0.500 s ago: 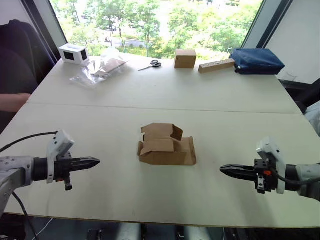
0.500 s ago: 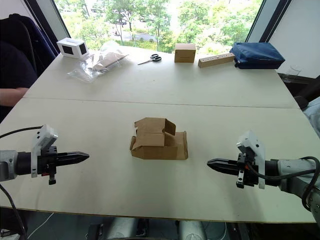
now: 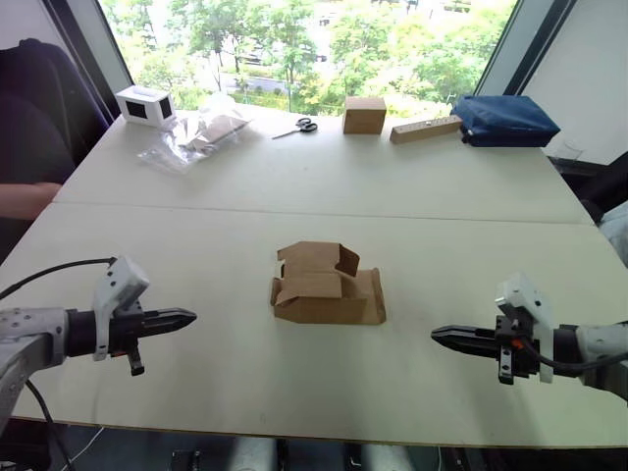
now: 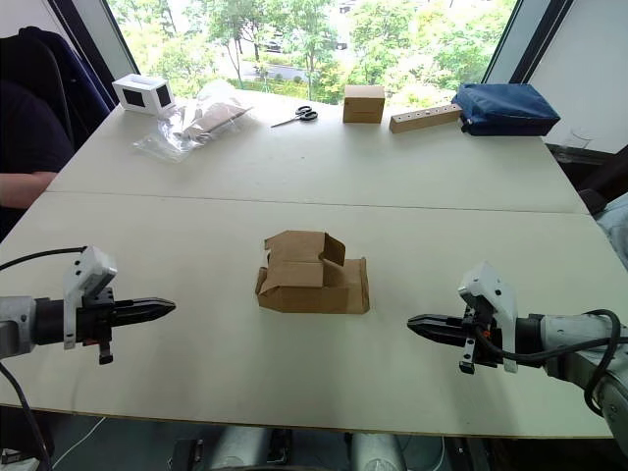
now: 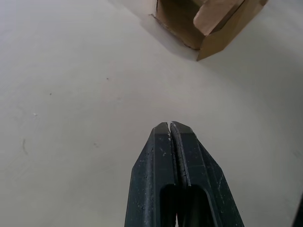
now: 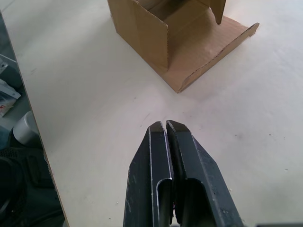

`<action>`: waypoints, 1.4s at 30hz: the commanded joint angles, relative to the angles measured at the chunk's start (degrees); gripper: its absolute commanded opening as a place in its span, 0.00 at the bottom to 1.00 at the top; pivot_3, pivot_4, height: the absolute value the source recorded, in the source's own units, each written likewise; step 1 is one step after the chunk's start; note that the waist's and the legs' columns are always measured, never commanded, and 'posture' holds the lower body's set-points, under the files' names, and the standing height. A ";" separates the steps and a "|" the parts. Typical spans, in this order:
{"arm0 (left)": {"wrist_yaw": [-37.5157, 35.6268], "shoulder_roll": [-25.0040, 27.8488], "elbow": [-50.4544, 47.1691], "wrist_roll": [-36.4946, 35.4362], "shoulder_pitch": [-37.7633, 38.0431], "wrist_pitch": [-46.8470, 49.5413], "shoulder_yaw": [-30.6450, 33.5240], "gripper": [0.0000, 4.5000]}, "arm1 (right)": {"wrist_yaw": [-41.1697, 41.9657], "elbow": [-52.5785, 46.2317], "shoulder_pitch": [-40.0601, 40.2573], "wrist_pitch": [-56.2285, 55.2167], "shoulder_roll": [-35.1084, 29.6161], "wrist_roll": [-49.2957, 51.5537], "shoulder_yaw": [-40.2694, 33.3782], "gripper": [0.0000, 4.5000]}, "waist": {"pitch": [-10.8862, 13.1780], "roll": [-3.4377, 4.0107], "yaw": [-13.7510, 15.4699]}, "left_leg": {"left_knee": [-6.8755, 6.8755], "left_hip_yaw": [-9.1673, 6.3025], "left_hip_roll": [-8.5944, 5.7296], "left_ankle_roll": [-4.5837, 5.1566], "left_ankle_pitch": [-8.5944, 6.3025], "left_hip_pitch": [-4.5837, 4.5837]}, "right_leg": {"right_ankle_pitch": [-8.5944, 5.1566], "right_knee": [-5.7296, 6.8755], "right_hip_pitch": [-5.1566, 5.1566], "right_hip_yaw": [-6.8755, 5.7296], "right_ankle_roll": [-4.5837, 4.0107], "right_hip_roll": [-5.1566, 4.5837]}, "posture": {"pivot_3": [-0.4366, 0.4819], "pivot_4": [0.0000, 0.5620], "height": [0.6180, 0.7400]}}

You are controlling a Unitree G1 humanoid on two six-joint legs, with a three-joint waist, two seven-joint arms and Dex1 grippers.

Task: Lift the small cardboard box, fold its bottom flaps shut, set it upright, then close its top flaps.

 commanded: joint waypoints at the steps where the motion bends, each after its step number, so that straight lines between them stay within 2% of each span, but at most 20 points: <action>1: -0.09 -0.06 -0.08 -0.86 -1.28 0.14 0.92 0.11 | 0.42 -0.36 -0.13 -1.31 0.86 0.57 -1.31 0.12 | 0.00 0.00 0.01 | 0.00 0.00 0.00 0.00 0.00 0.00 | 0.00 0.00 0.00 0.00 0.00 0.00 | 0.48 0.27 1.00; 2: -0.16 0.01 -0.08 -0.93 -1.30 0.35 0.91 0.17 | 0.24 -0.19 -0.45 -2.04 1.30 0.30 -1.41 0.17 | 0.00 0.00 0.00 | 0.00 0.00 0.00 0.00 0.00 0.00 | 0.00 0.00 0.00 0.00 0.00 0.00 | 0.48 0.27 1.00; 3: -0.02 0.10 -0.03 -0.63 -1.40 0.32 0.76 0.28 | -0.10 0.03 -0.85 -2.69 1.67 -0.12 -1.31 0.29 | 0.00 0.00 -0.01 | 0.00 0.00 0.00 0.00 0.00 0.00 | 0.00 0.00 0.00 0.00 0.00 0.00 | 0.48 0.27 1.00; 4: 0.19 0.20 -0.05 -0.50 -1.47 0.57 0.66 0.35 | -0.12 0.07 -0.91 -2.83 1.68 -0.29 -1.20 0.36 | 0.00 0.00 -0.01 | 0.00 0.00 0.00 0.00 0.00 0.00 | 0.00 0.00 0.00 0.00 0.00 0.01 | 0.48 0.27 1.00; 7: 1.09 0.19 -0.45 -0.38 -2.07 1.46 0.24 0.66 | -0.43 -0.14 -0.78 -1.98 1.53 -0.09 -1.04 0.66 | 0.00 0.00 -0.02 | 0.00 0.00 0.00 0.00 0.00 0.00 | 0.00 0.01 0.00 0.00 0.00 0.01 | 0.48 0.27 1.00; 8: 1.23 0.25 -0.53 -0.15 -2.26 1.44 0.03 0.74 | -0.40 -0.38 -0.79 -1.51 1.41 0.31 -1.09 0.67 | 0.00 0.00 -0.01 | 0.01 0.00 0.00 0.00 0.00 0.00 | 0.00 0.01 0.00 0.00 0.00 0.01 | 0.48 0.27 1.00; 11: 1.80 0.42 -0.38 0.31 -2.94 1.68 -0.40 0.74 | -1.27 -1.04 -1.65 0.37 1.39 1.92 -1.33 0.67 | 0.00 0.00 -0.01 | 0.01 0.00 0.00 0.00 0.00 0.00 | 0.00 0.01 0.01 0.00 0.00 0.01 | 0.48 0.27 1.00; 16: 4.23 0.14 1.42 -1.36 -7.88 5.45 -0.57 0.74 | -8.10 -0.22 -7.45 6.46 1.45 2.53 1.01 0.67 | 0.00 0.00 -0.03 | 0.04 -0.01 0.00 -0.01 0.01 0.03 | 0.01 0.06 0.02 0.01 0.01 0.01 | 0.48 0.27 1.00; 19: 3.67 1.70 4.74 -1.38 -11.34 7.33 -0.74 0.74 | -9.41 -1.55 -9.29 1.86 3.11 -0.71 2.14 0.67 | 0.00 0.00 -0.01 | 0.04 -0.02 0.00 -0.01 0.01 0.02 | 0.01 0.07 0.01 0.00 0.01 0.03 | 0.48 0.27 1.00; 22: 3.38 3.20 6.62 -5.40 -16.83 14.47 -1.19 0.74 | -8.75 -2.68 -8.74 0.81 2.45 -0.96 0.36 0.67 | 0.00 -0.01 0.02 | 0.03 -0.05 -0.02 0.00 0.01 0.00 | 0.08 0.11 0.01 -0.01 0.15 0.05 | 0.48 0.27 1.00; 23: 3.00 3.34 6.68 -7.94 -19.34 18.30 -1.98 0.74 | -8.30 -3.02 -8.60 0.71 2.03 -0.86 -0.11 0.67 | 0.00 -0.01 0.09 | 0.04 -0.05 -0.02 0.00 0.01 0.00 | 0.10 0.10 0.02 -0.01 0.19 0.05 | 0.48 0.27 1.00; 26: 2.74 3.17 5.52 -8.06 -24.91 21.54 -7.58 0.74 | -8.61 -4.92 -9.27 0.21 1.82 -0.59 -0.60 0.67 | -0.01 -0.06 0.05 | 0.11 -0.07 -0.07 0.01 0.02 0.00 | 0.11 0.09 0.09 0.00 0.19 0.03 | 0.48 0.27 1.00; 31: 10.79 -8.06 11.95 -14.95 -37.29 37.62 -8.61 0.74 | -10.83 -11.33 -10.32 1.72 1.84 0.82 1.59 0.67 | -0.01 -0.09 0.01 | 0.14 -0.11 -0.07 0.00 0.02 0.04 | 0.14 0.23 0.11 0.01 0.27 0.07 | 0.48 0.27 1.00; 35: 17.70 -17.43 19.58 -14.67 -42.84 49.60 -7.01 0.74 | -13.86 -14.96 -11.57 2.60 2.63 1.58 2.82 0.67 | -0.03 -0.12 -0.11 | 0.16 -0.15 -0.08 -0.03 0.04 0.05 | 0.14 0.32 0.11 0.01 0.29 0.11 | 0.48 0.27 1.00; 42: 22.30 -23.82 29.91 -15.75 -45.67 51.44 -5.83 0.74 | -17.13 -17.83 -9.00 3.80 3.06 2.86 0.86 0.67 | -0.02 -0.16 -0.07 | 0.20 -0.17 -0.06 -0.05 0.05 0.05 | 0.14 0.34 0.10 0.01 0.28 0.14 | 0.48 0.27 1.00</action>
